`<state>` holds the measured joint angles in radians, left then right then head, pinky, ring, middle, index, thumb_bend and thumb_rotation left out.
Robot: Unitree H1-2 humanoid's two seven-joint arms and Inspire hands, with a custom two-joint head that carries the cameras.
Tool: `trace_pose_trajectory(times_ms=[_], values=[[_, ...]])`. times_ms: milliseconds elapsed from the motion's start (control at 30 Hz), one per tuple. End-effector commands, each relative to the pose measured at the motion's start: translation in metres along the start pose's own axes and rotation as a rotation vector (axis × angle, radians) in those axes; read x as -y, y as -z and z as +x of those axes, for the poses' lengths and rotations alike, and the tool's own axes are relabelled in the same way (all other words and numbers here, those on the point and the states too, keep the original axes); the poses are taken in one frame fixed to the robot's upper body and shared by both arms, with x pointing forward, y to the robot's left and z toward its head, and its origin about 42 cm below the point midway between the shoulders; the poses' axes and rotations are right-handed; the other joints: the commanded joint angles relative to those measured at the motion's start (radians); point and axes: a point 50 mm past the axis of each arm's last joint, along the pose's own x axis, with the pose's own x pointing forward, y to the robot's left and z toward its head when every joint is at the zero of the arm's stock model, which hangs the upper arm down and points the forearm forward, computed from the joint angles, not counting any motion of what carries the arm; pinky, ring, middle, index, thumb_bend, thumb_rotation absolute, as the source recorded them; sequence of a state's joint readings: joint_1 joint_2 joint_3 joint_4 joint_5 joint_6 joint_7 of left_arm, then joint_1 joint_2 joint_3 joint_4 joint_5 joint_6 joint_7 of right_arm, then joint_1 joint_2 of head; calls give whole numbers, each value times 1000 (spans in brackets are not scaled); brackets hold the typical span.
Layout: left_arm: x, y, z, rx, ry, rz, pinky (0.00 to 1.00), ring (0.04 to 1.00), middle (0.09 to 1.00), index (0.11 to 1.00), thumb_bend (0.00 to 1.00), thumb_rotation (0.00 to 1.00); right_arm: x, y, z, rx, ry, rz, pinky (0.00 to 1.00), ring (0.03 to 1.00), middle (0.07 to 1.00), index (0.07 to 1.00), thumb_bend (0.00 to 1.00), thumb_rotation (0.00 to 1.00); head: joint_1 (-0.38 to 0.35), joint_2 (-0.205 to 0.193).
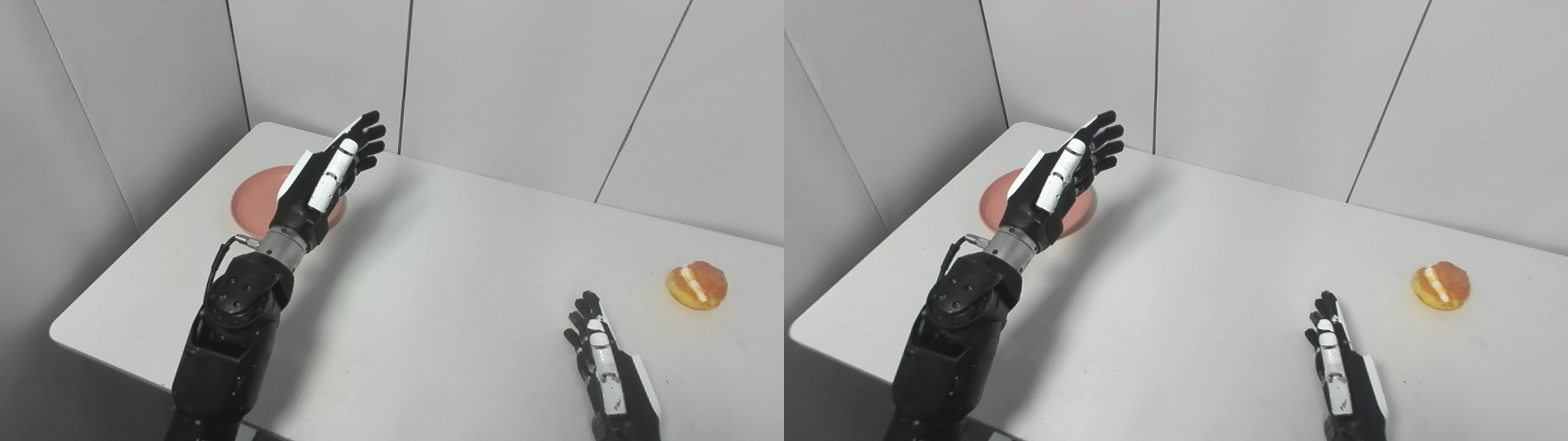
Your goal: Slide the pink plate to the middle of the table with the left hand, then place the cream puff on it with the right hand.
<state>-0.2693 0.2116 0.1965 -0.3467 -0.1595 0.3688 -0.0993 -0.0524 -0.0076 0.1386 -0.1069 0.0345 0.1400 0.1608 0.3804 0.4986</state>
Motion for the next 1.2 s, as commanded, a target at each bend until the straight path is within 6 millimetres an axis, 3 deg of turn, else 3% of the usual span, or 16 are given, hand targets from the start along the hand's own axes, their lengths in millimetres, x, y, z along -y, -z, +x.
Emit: trace_pose_trajectory(times_ms=[0, 433, 633, 900, 1167], values=[[-12, -23, 18, 119, -20, 30, 919, 912, 912, 884, 461, 1000, -3, -10, 7, 50, -14, -1, 1000, 1000, 1000, 1000, 106, 1000, 1, 1], [-59, -28, 52, 118, -219, 63, 870, 888, 887, 857, 401, 1000, -1, -10, 4, 49, -12, -2, 1000, 1000, 1000, 1000, 92, 1000, 5, -8], [-82, -26, 60, 104, -266, 60, 907, 905, 897, 868, 409, 1000, -1, -10, 4, 51, -13, -5, 1000, 1000, 1000, 1000, 86, 1000, 11, -12], [-113, -21, 66, 82, -304, 45, 930, 931, 921, 889, 418, 1000, 2, -9, 3, 55, -6, 5, 1000, 1000, 1000, 1000, 76, 1000, 19, -16], [-139, -11, 58, 48, -340, 21, 931, 938, 927, 893, 390, 1000, 2, -9, 3, 52, -10, 2, 1000, 1000, 1000, 1000, 76, 1000, 24, -17]])
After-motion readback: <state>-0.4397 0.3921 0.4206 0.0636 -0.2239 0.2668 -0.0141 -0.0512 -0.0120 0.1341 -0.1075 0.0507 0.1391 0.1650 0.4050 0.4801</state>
